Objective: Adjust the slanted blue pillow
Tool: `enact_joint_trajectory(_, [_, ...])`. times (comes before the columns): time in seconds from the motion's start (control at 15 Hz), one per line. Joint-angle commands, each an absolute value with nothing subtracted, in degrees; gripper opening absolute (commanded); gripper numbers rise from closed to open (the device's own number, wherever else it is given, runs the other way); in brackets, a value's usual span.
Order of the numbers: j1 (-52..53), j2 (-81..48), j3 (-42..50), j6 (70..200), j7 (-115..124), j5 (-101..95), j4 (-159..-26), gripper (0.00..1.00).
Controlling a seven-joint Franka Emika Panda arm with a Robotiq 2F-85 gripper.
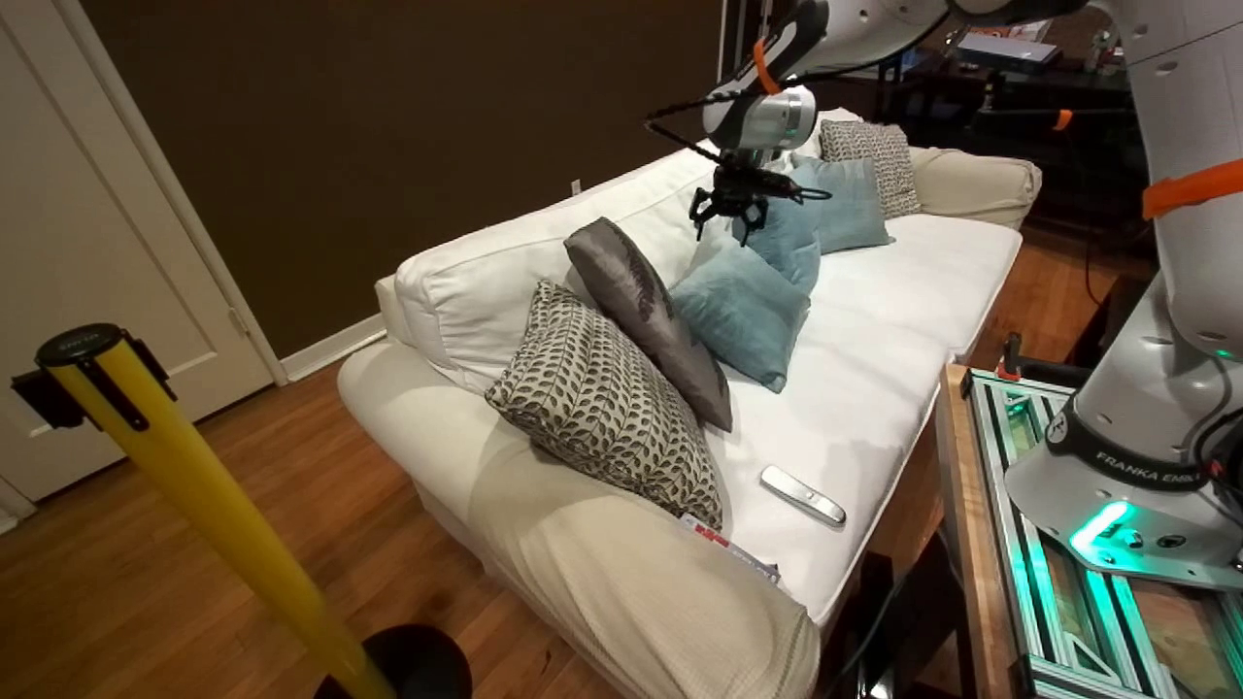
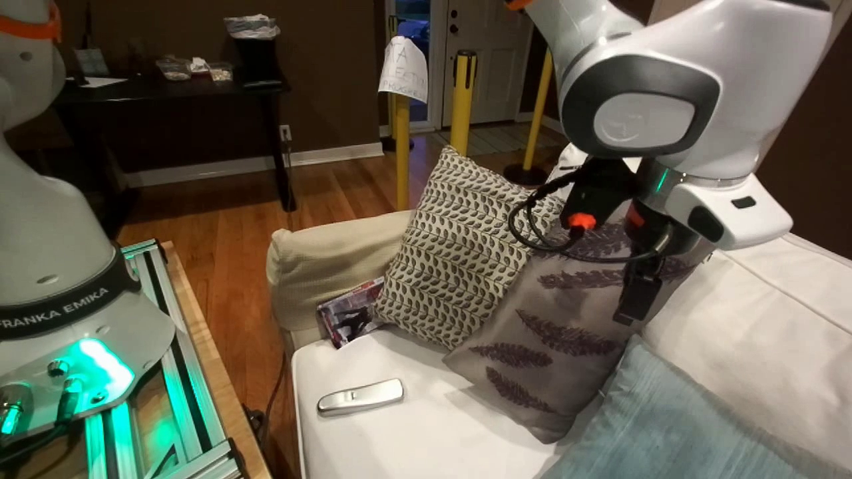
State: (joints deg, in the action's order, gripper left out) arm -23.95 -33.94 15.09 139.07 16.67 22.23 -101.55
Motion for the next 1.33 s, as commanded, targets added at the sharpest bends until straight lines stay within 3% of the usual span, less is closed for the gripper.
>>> enact_joint_trajectory(0.0, [-24.4, -42.5, 14.3, 143.5, 22.0, 24.5, -93.3, 1.0])
enact_joint_trajectory(0.8, [-31.1, -61.0, 12.6, 142.8, 28.2, 24.9, -70.8, 1.0])
enact_joint_trajectory(0.87, [-29.2, -57.3, 14.0, 144.3, 27.4, 23.2, -76.3, 1.0])
enact_joint_trajectory(1.27, [-30.5, -60.1, 13.2, 144.2, 28.0, 23.4, -72.4, 1.0])
